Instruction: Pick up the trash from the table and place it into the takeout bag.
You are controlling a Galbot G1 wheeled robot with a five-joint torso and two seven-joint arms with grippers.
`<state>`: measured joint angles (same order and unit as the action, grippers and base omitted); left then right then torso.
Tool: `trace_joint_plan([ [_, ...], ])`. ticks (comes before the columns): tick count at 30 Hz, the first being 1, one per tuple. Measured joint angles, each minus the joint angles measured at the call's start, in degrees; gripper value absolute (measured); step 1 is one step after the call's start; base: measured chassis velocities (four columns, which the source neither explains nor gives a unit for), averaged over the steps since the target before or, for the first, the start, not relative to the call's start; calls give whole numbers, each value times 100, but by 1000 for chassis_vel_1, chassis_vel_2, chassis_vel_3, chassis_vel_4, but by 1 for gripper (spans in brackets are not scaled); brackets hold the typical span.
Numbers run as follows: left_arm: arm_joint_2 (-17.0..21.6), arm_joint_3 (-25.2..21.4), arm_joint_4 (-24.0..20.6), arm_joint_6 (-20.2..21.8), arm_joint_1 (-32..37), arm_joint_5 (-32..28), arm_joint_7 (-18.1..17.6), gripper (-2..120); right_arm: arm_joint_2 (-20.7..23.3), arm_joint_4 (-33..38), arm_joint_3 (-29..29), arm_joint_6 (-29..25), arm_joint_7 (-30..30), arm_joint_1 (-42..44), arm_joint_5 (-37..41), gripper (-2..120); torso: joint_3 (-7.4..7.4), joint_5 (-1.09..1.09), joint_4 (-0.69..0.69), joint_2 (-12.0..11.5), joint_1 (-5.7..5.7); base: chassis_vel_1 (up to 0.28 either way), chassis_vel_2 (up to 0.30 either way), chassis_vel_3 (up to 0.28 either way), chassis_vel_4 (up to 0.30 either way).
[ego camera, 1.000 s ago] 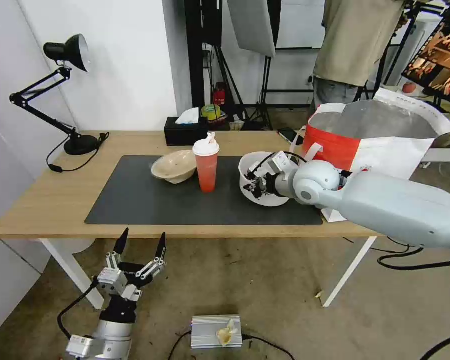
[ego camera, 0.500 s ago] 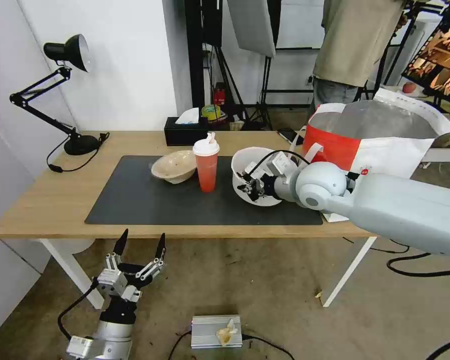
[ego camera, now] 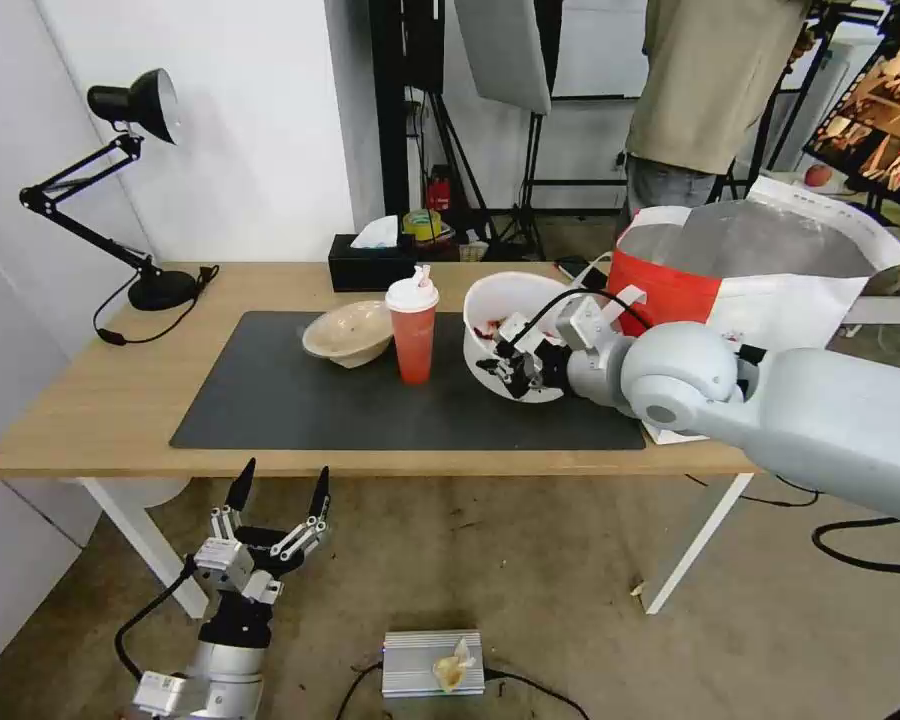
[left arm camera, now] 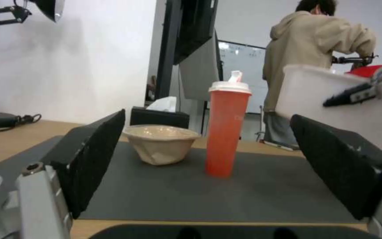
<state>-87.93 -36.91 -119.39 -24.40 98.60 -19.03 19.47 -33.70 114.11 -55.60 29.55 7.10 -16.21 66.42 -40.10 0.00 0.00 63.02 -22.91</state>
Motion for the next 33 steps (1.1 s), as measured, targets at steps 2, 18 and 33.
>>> trace_joint_plan([
  [2, 0, 4, 5, -14, 1, 5, 0, 100, 78, 134, 44, -78, 14, -23, -2, 0, 0, 0, 0, 0, 0, 0, 0, 0, 0],
  [18, 4, -6, 46, -37, -3, 17, 3, 100, 83, 757, 93, -636, 61, -388, -4, 0, 0, 0, 1, 0, 0, 0, 0, 0, 0],
  [33, -2, -16, 116, -115, 3, 26, 4, 100, -148, 687, 452, -887, 68, -870, -75, 0, 0, -1, 1, 0, 0, 0, 0, 0, 0],
])
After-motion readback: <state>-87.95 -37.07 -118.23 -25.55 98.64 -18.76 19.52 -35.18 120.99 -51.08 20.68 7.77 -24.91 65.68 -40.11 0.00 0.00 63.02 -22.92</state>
